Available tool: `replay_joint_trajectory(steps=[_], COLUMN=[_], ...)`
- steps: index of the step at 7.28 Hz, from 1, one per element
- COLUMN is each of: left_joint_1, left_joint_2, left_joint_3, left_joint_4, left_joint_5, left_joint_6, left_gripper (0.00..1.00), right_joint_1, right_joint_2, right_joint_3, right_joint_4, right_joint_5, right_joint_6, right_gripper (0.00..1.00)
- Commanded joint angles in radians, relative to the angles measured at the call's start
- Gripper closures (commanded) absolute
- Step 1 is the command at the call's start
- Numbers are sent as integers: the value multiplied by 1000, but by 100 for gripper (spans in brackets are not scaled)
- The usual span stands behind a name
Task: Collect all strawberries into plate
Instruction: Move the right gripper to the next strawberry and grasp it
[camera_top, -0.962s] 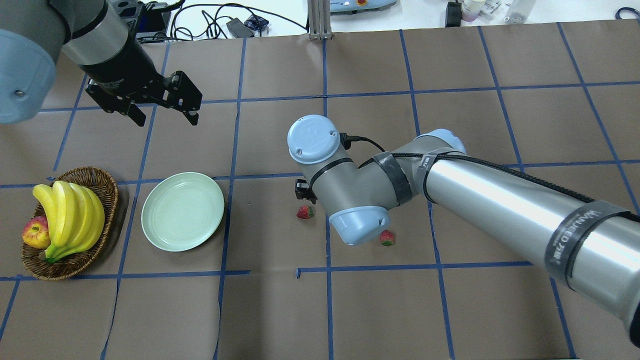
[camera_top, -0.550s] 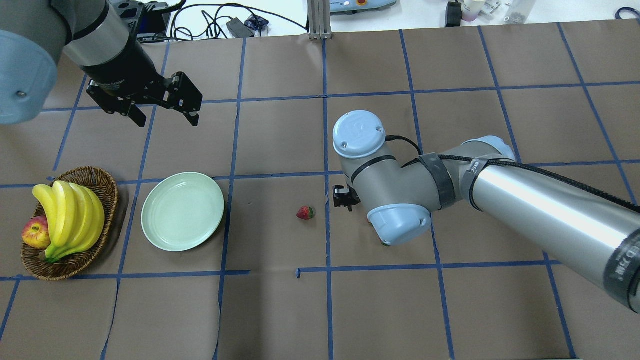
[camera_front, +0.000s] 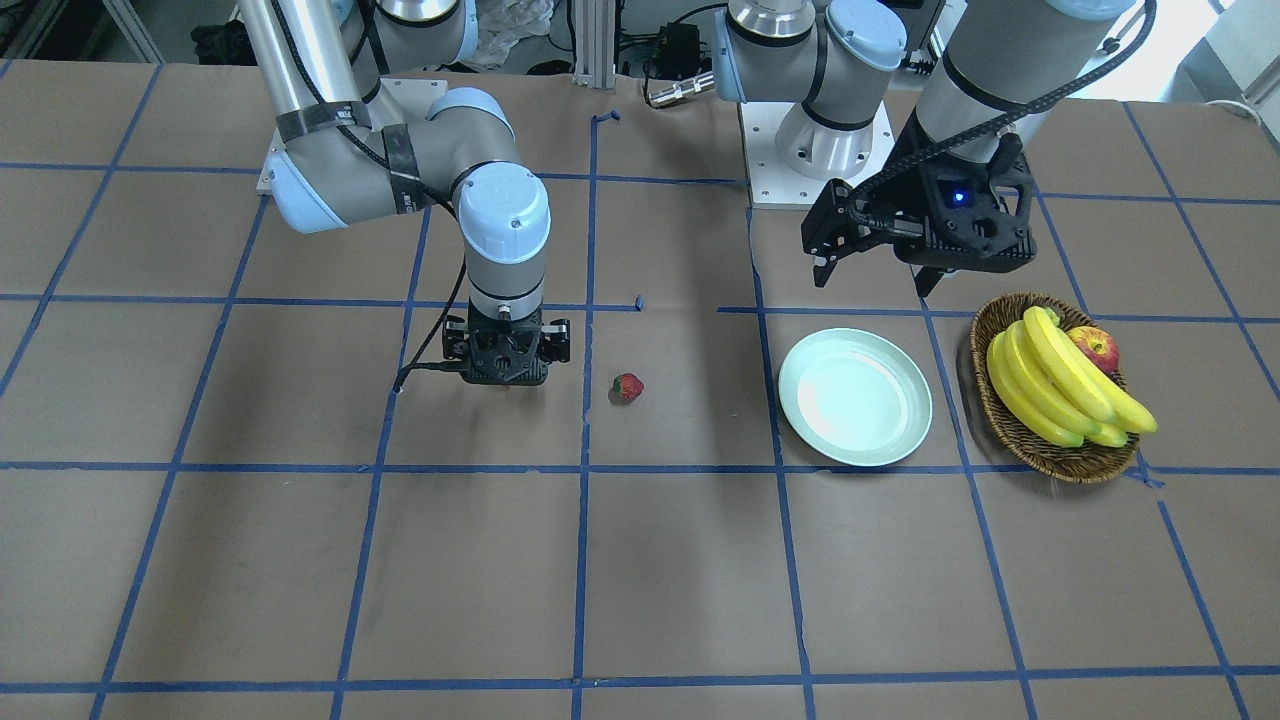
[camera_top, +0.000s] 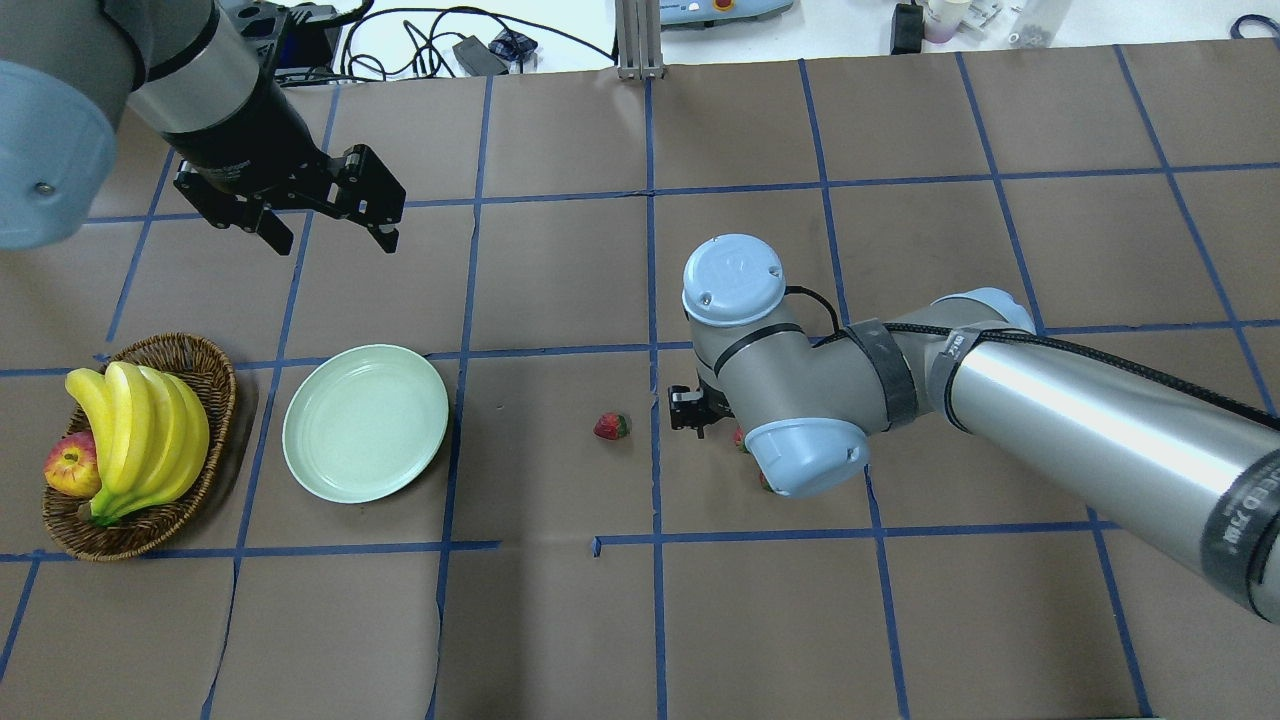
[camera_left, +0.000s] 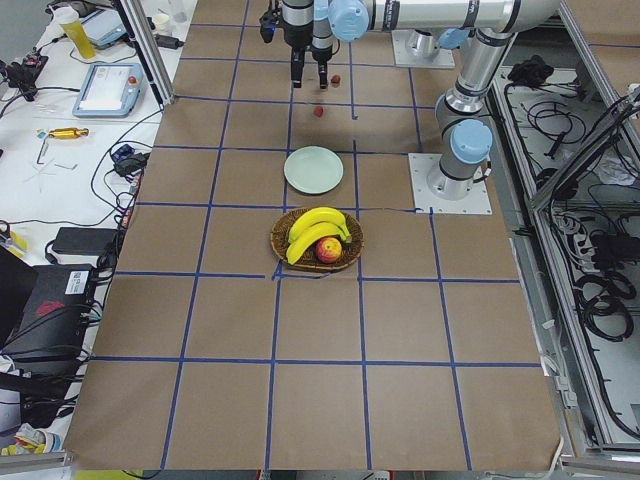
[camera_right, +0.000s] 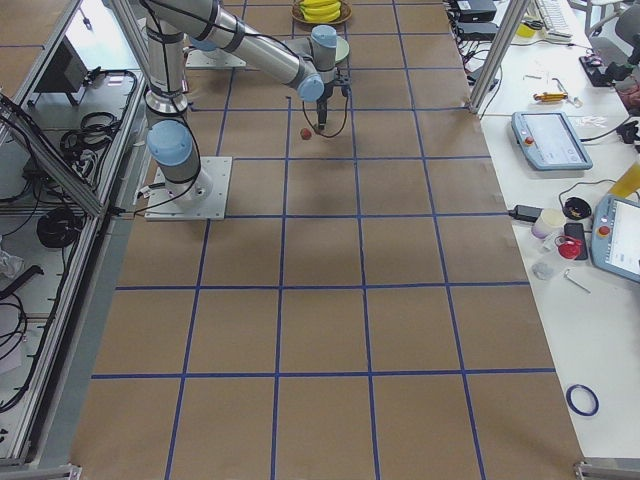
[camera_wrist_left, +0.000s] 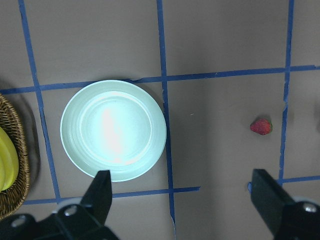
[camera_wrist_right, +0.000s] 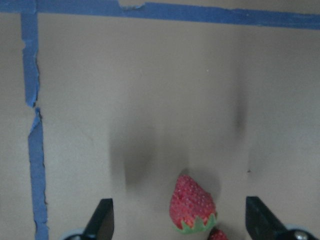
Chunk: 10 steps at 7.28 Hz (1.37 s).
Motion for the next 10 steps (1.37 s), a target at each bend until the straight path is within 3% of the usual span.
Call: replay_joint_trajectory(steps=[1, 4, 6, 7, 8, 10], left_joint_1=[0, 0, 0, 0, 0, 0], left_joint_2=[-1, -2, -2, -2, -1, -2], left_joint_3=[-1, -2, -2, -2, -2, -5], left_joint_4=[1, 1, 1, 1, 1, -1], left_joint_5=[0, 0, 0, 0, 0, 0], left_joint_6=[0, 0, 0, 0, 0, 0], left_gripper=[0, 0, 0, 0, 0, 0], right_joint_1=[-1, -4, -12, -12, -12, 8], right_joint_2=[18, 18, 14, 11, 9, 0], right_joint_3=[12, 21, 20, 18, 9, -41], right_joint_4=[-4, -7, -7, -7, -4, 4], right_joint_5=[12, 9, 6, 5, 5, 32], right_joint_6=[-13, -15, -41, -41, -30, 35], right_gripper=[18, 45, 85, 95, 100, 100])
